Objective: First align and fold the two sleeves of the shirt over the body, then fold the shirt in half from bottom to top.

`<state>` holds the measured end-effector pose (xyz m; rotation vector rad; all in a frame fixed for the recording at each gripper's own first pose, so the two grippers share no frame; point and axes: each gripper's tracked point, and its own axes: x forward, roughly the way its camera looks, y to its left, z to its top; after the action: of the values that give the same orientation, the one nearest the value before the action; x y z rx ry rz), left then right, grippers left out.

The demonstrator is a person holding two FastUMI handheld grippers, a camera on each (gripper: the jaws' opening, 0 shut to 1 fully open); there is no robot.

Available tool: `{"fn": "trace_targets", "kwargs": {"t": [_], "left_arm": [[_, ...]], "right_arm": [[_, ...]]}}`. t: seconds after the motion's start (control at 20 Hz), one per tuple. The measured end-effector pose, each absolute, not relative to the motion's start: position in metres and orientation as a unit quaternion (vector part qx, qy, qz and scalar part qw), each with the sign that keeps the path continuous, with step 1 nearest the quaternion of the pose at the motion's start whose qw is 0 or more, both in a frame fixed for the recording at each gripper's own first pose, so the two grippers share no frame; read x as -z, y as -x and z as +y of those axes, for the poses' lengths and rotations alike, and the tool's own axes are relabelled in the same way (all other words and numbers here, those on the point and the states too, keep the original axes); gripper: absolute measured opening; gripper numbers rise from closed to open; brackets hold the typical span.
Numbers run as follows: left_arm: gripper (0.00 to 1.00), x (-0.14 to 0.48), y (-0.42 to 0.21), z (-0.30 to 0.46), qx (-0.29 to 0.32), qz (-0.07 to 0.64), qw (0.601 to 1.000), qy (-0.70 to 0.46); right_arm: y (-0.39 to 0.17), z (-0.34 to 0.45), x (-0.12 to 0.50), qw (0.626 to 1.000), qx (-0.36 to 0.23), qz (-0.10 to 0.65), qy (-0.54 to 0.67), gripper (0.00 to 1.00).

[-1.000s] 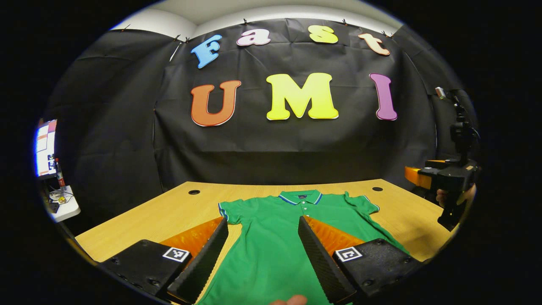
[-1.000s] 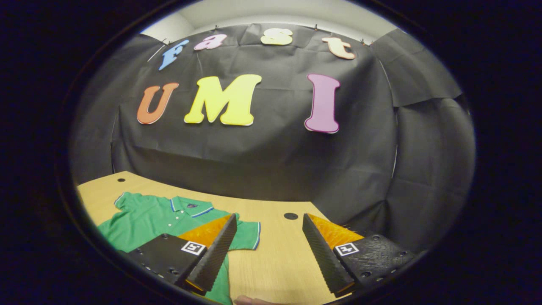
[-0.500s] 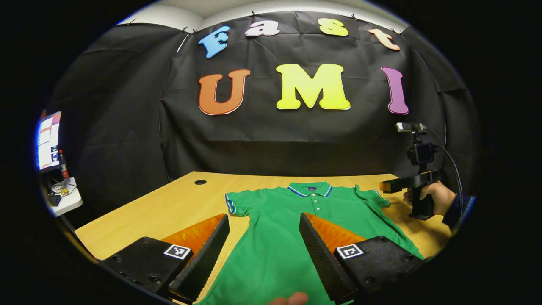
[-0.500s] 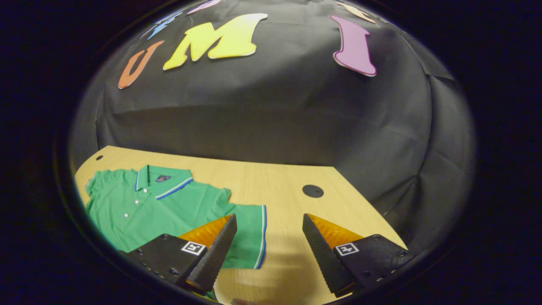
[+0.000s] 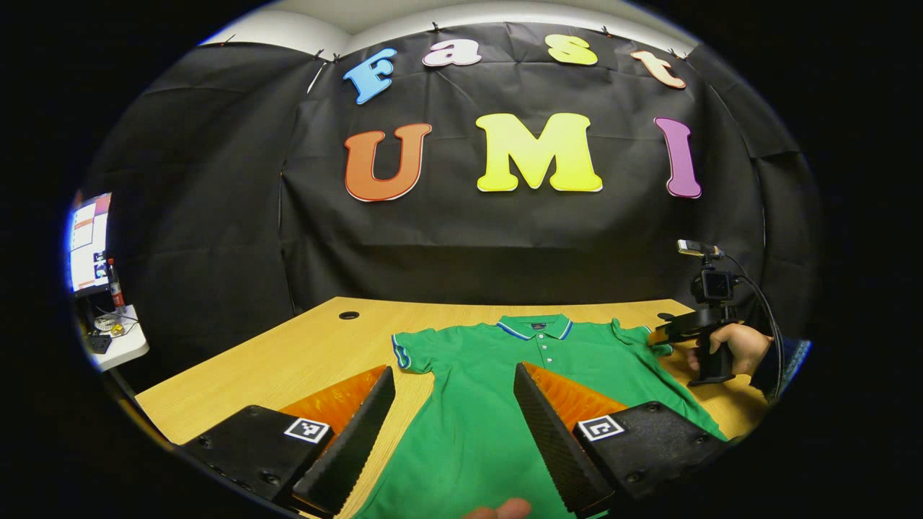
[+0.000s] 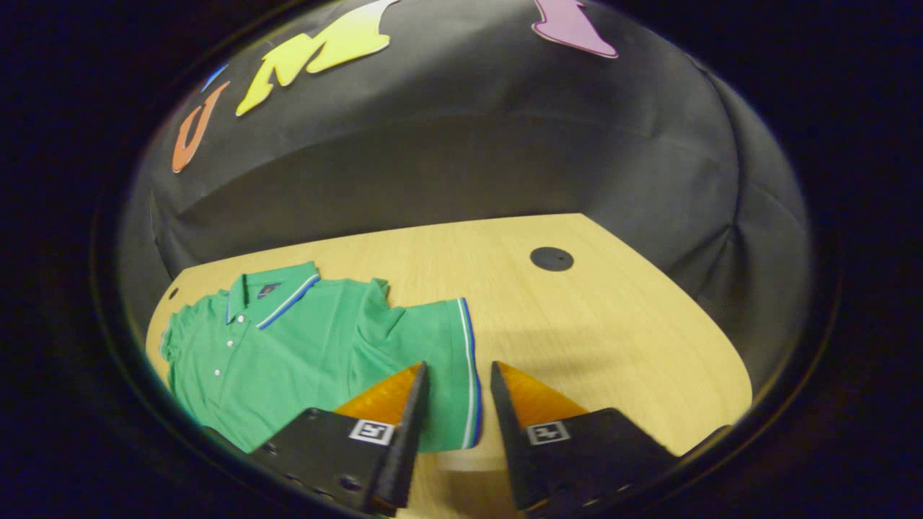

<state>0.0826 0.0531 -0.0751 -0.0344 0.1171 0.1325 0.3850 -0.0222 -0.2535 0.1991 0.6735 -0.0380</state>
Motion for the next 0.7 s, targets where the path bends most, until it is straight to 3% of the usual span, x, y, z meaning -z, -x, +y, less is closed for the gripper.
{"fn": "trace_targets", "kwargs": {"t": [0.05, 0.15, 0.2, 0.3, 0.7], "left_arm": [[1.0, 0.076, -0.083, 0.052, -0.065, 0.059, 0.996, 0.017], [1.0, 0.076, -0.083, 0.05, -0.063, 0.058, 0.996, 0.017], [1.0, 0.075, -0.082, 0.049, -0.062, 0.057, 0.996, 0.017], [1.0, 0.073, -0.081, 0.049, -0.064, 0.055, 0.996, 0.011], [1.0, 0.065, -0.078, 0.056, -0.07, 0.042, 0.997, 0.003]], "right_arm": [[-0.383, -0.02, 0.254, 0.939, 0.013, 0.331, -0.094, 0.42], [-0.381, -0.02, 0.249, 0.941, 0.001, 0.33, -0.08, 0.3], [-0.384, -0.021, 0.249, 0.943, 0.004, 0.328, -0.065, 0.12], [-0.386, -0.019, 0.247, 0.946, 0.007, 0.321, -0.045, 0.03], [-0.387, 0.005, 0.186, 0.966, -0.01, 0.258, 0.014, 0.01]]}}
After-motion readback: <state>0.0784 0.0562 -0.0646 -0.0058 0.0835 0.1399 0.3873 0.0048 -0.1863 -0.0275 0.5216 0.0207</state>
